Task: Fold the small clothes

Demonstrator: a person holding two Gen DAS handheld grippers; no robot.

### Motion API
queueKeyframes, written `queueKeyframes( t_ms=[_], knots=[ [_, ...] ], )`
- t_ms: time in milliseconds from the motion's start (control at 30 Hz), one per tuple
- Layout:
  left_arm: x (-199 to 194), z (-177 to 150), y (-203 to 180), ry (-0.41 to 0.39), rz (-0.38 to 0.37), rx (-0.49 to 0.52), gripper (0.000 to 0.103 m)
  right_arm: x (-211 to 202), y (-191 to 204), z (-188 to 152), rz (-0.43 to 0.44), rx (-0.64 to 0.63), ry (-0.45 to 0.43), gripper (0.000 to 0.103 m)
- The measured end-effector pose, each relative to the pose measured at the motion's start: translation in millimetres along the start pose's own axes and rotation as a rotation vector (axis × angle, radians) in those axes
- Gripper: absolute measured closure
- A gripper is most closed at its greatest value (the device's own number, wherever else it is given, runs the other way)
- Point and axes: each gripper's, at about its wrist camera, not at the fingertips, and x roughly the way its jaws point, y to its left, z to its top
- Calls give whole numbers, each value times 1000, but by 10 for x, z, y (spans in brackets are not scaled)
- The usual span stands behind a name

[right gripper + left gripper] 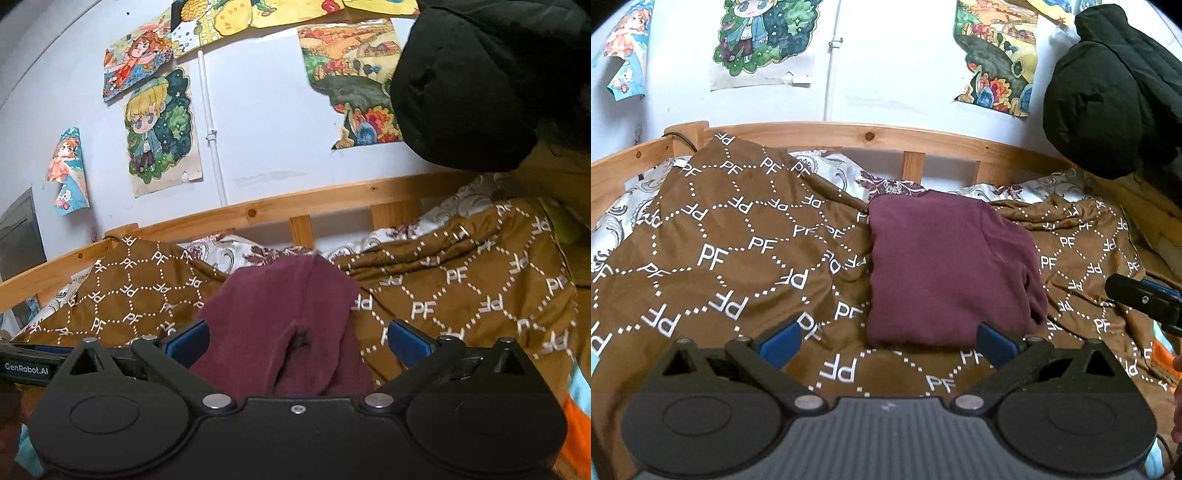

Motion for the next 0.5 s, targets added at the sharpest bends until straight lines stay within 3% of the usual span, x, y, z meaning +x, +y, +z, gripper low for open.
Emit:
queueKeyframes(
  t_ms=[500],
  knots=[
    [-63,-120,-51,14,8,42,1,-206,70,-146,-1,-21,24,1]
  ],
)
